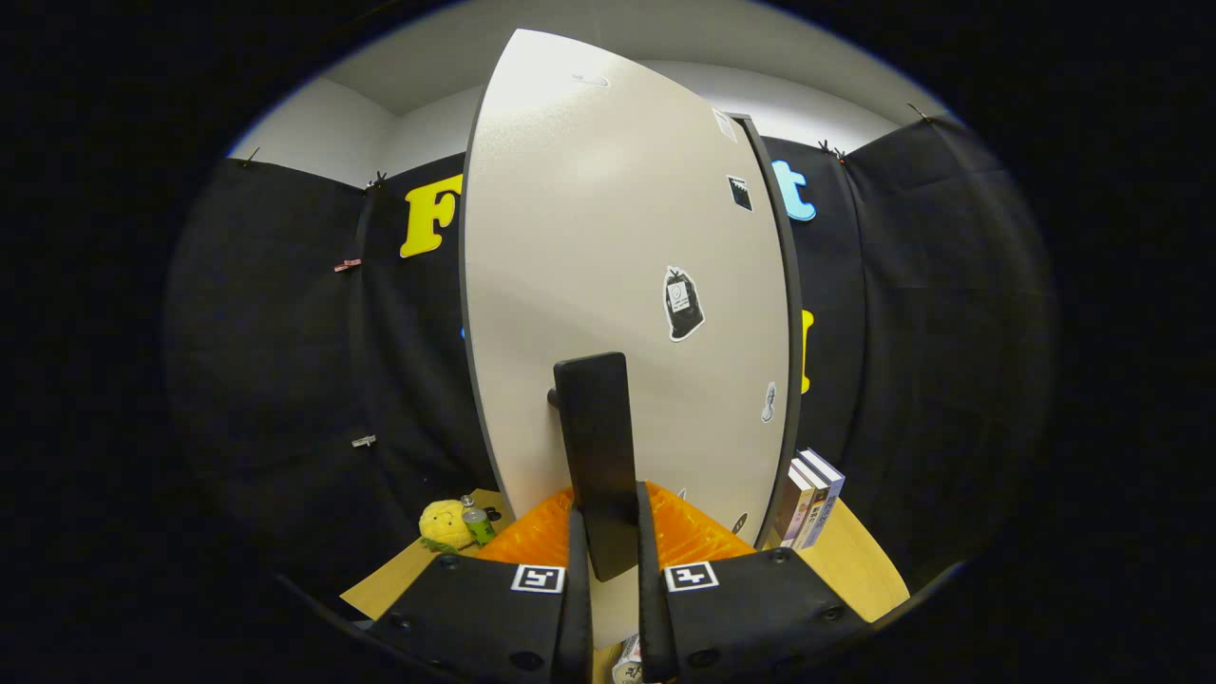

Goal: Open the shoe cabinet door, grab the shoes and put them into the shoe cabinet, then close the shoe cabinet door.

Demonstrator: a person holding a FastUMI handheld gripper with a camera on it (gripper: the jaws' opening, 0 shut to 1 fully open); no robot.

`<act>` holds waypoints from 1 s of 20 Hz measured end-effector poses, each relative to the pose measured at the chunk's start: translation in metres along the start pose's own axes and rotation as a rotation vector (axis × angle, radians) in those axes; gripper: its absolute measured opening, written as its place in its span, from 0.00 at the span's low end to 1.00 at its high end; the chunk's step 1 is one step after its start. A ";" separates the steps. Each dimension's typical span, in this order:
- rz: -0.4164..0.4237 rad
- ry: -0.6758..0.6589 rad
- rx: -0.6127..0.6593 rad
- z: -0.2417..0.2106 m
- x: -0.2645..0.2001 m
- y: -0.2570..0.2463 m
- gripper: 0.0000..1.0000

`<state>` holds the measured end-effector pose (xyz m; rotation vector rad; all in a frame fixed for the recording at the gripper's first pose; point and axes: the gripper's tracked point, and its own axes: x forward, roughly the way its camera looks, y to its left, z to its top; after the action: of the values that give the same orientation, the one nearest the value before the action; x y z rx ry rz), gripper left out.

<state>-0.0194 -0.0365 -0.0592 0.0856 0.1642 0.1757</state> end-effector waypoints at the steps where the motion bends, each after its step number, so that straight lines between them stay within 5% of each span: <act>1: -0.008 0.001 0.003 0.000 -0.005 -0.007 0.24; 20: -0.232 -0.064 0.021 0.018 -0.110 -0.112 0.17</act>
<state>-0.1044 -0.1670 -0.0354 0.0921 0.1113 -0.0597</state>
